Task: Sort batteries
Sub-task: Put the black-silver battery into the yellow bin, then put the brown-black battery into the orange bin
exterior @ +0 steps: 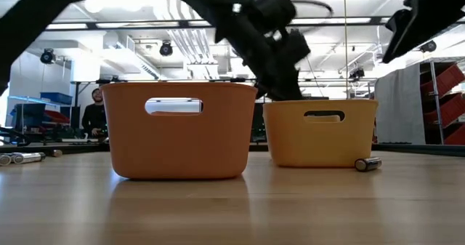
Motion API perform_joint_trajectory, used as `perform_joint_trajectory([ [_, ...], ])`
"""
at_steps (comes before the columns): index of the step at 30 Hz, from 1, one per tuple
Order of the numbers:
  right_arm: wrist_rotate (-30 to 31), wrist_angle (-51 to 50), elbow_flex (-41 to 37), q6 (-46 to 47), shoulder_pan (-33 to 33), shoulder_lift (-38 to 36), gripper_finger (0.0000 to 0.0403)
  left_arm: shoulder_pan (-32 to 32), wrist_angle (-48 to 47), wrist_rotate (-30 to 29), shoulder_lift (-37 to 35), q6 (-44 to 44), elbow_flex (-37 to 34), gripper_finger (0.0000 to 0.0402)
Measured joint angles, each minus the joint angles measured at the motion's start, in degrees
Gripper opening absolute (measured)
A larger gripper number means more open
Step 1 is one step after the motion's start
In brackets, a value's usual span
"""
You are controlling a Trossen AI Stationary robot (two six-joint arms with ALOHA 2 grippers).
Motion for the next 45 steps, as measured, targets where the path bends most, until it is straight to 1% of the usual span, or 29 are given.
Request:
perform_joint_trajectory([
  [2,0.0,0.0,-0.7,1.4,1.1,0.0,0.0219,0.0,-7.7,-1.0,3.6,1.3,5.7,0.0023],
  [6,0.0,-0.1,-1.9,4.4,3.7,0.0,0.0219,-0.2,-17.2,-1.2,10.5,3.5,14.3,0.0023],
  [11,0.0,0.1,-3.0,7.0,6.9,0.0,0.0219,-0.7,-23.4,-1.9,15.5,4.6,22.4,0.0023],
  [15,0.0,0.0,-3.6,8.8,8.7,0.0,0.0219,-1.0,-25.9,-1.9,17.3,4.6,25.6,0.0027],
  [17,0.0,0.1,-3.8,9.8,9.4,0.0,0.0219,-1.0,-26.9,-1.9,17.4,4.5,26.4,0.0048],
  [22,0.1,0.1,-4.5,11.1,10.2,0.0,0.0219,-1.2,-27.2,-1.9,17.3,3.2,27.1,0.0126],
  [25,0.1,0.5,-5.0,11.4,10.2,0.0,0.0219,-1.9,-28.2,-2.0,16.0,3.2,28.8,0.0165],
  [28,0.1,1.3,-5.2,11.9,10.2,0.0,0.0219,-3.2,-30.6,-1.9,13.9,3.0,29.9,0.0192],
  [30,0.1,1.5,-5.3,13.1,10.2,0.0,0.0219,-4.4,-31.7,-2.0,12.0,2.6,29.5,0.0198],
  [33,0.2,3.1,-6.1,14.2,10.3,0.0,0.0219,-6.3,-31.5,-3.6,6.9,2.6,25.6,0.0197],
  [36,0.2,3.5,-7.2,14.2,10.3,0.3,0.0219,-7.4,-31.3,-5.7,-0.4,-0.9,17.4,0.0189],
  [38,0.1,3.8,-7.9,13.8,10.3,0.4,0.0219,-7.8,-31.0,-7.9,-5.6,-3.9,9.3,0.0183],
  [40,0.2,3.8,-8.5,13.6,10.3,0.4,0.0219,-7.9,-29.9,-8.3,-11.4,-7.2,0.2,0.0178],
  [43,0.2,3.8,-8.9,12.8,10.3,0.4,0.0219,-8.2,-26.3,-8.5,-20.7,-12.5,-12.6,0.0169],
  [45,0.2,4.4,-8.9,12.4,10.3,0.4,0.0219,-8.2,-23.2,-9.7,-26.1,-15.1,-20.2,0.0163],
])
